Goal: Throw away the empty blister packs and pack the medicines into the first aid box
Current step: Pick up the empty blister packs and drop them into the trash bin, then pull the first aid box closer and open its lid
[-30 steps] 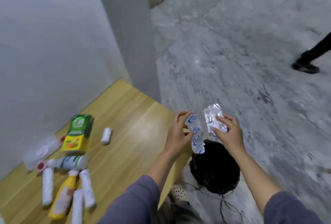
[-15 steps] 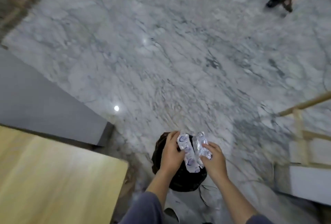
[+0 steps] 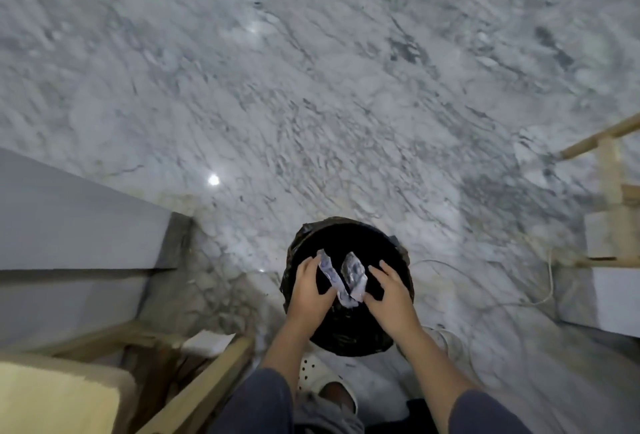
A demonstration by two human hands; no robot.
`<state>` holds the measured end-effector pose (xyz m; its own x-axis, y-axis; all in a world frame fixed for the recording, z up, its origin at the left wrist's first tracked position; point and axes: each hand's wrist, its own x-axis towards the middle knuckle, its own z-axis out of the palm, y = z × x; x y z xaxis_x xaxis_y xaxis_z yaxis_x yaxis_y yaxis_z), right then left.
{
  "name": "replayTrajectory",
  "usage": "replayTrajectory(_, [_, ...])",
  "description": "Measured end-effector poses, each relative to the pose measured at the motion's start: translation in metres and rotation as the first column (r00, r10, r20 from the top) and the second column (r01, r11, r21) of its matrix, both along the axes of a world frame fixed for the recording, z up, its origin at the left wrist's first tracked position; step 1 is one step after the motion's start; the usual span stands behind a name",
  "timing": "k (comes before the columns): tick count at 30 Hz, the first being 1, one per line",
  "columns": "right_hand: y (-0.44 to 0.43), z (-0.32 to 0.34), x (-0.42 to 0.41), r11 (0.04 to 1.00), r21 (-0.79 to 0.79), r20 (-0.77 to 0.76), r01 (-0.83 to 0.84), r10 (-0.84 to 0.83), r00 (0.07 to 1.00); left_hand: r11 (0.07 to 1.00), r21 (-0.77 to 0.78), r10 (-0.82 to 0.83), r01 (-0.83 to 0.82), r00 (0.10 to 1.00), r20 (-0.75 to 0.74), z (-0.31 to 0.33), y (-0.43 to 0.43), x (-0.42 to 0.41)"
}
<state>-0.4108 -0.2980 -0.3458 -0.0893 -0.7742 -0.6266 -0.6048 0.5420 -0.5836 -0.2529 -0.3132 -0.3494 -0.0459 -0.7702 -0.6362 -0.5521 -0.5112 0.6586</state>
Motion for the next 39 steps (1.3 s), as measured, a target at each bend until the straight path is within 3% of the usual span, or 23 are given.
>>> replayTrajectory(5, [-0.002, 0.052, -0.005, 0.999, -0.025, 0.005, -0.046, 0.046, 0.999, 0.997, -0.026, -0.065, 0.069, 0.989, 0.131, 0.055, -0.010, 0.000])
replayTrajectory(11, [-0.023, 0.173, -0.017, 0.991, -0.047, -0.054, -0.122, 0.120, 0.991, 0.963, -0.091, -0.229, 0.253, 0.950, 0.212, 0.178, -0.038, -0.004])
replayTrajectory(17, [-0.040, 0.305, -0.015, 0.954, -0.174, -0.152, -0.244, 0.219, 0.964, 0.914, -0.309, -0.199, 0.264, 0.954, 0.225, 0.312, -0.044, 0.009])
replayTrajectory(22, [-0.047, 0.405, 0.038, 0.884, -0.309, -0.171, -0.350, 0.310, 0.935, 0.884, -0.432, -0.065, 0.177, 0.963, 0.261, 0.404, -0.017, 0.067])
replayTrajectory(27, [-0.035, 0.483, 0.132, 0.748, -0.444, -0.204, -0.493, 0.452, 0.869, 0.858, -0.513, 0.166, 0.033, 0.927, 0.337, 0.466, 0.035, 0.154])
replayTrajectory(32, [0.009, 0.521, 0.245, 0.581, -0.495, -0.229, -0.645, 0.629, 0.743, 0.813, -0.566, 0.408, -0.137, 0.827, 0.387, 0.503, 0.123, 0.254])
replayTrajectory(39, [0.118, 0.536, 0.401, 0.188, -0.563, -0.310, -0.804, 0.854, 0.417, 0.714, -0.569, 0.686, -0.409, 0.575, 0.447, 0.524, 0.307, 0.375])
